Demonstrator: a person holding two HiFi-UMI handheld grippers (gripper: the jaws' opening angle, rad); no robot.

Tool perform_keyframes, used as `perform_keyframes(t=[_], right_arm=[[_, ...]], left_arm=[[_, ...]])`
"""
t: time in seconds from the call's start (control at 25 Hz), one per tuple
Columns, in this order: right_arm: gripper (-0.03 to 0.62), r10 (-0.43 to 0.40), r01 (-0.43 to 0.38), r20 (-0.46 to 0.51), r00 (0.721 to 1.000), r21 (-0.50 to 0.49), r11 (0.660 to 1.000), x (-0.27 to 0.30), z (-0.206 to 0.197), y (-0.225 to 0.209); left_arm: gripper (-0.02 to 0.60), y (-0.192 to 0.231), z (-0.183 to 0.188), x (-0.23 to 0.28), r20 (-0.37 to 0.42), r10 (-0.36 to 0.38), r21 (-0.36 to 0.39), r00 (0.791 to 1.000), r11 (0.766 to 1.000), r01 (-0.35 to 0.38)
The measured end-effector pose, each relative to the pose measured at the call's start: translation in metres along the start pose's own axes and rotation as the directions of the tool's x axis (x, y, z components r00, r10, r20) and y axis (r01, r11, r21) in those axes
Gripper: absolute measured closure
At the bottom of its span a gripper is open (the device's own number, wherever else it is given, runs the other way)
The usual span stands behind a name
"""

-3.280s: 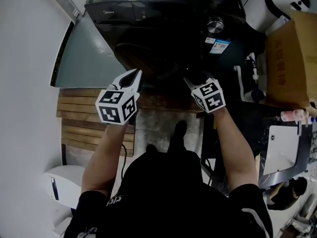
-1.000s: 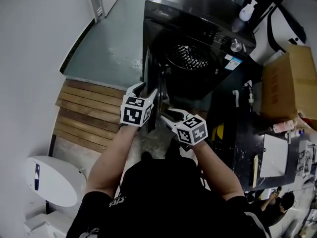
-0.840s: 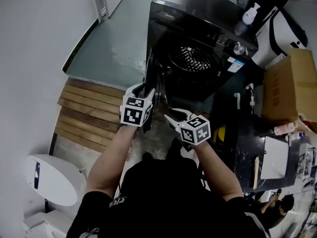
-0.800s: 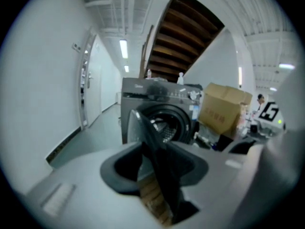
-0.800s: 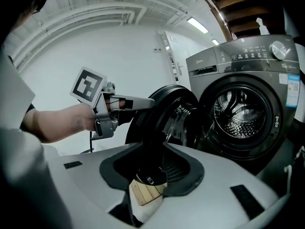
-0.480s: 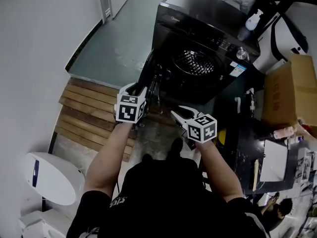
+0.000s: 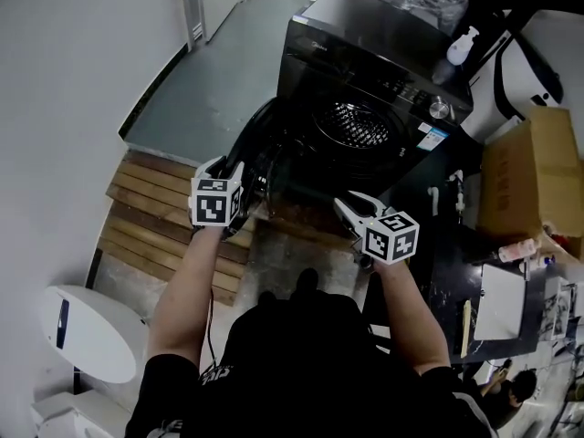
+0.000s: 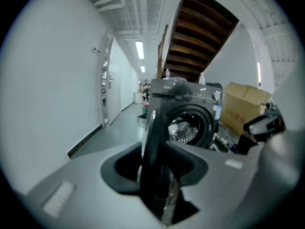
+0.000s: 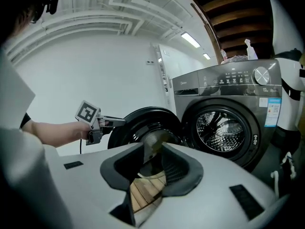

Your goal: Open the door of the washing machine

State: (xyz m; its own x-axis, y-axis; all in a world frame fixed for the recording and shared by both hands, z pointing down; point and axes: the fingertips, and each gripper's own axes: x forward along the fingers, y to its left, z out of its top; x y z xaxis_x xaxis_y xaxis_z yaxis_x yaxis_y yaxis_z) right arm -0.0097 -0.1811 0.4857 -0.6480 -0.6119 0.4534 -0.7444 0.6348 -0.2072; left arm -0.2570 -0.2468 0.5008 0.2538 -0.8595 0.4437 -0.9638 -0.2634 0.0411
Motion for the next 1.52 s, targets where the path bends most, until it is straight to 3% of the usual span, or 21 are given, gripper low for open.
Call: perform_keyframes(t=[0.24,0.56,1.0,1.24,1.52], right_arm=[[0.493,-0.04,0.039,0.028,0.999,0.041,0.998,-0.012,0.006,-0.029],[0.5,-0.057,0.055,0.041,0.998,0.062,0.997,-0.017,0.02,-0.069],[0.509,-0.059,0.053,0.066,0.996,0.093,0.994,-0.016,0.036,-0.118],[0.516,-0.064,0.054,0.08,0.995,0.118,0.992,-0.017,0.04,-0.141],[0.564,-0.105,0.093,0.145,0.984,0.09,0.992,-0.018,0.067,-0.166]], left_arm=[[0.412,0.021,0.007,-0.005,-0.008,0.074,-0.01,0.997,0.997,-0.074],[0.414,0.012,0.073,-0.012,0.129,0.1,0.008,0.987,0.995,-0.101],[0.417,-0.074,0.124,0.033,0.194,-0.056,-0.01,0.979,0.998,0.059],[0.417,-0.09,0.117,0.061,0.151,-0.055,-0.091,0.987,0.993,0.07],[0.437,-0.139,0.137,0.083,0.174,-0.133,0.013,0.976,0.991,0.133]])
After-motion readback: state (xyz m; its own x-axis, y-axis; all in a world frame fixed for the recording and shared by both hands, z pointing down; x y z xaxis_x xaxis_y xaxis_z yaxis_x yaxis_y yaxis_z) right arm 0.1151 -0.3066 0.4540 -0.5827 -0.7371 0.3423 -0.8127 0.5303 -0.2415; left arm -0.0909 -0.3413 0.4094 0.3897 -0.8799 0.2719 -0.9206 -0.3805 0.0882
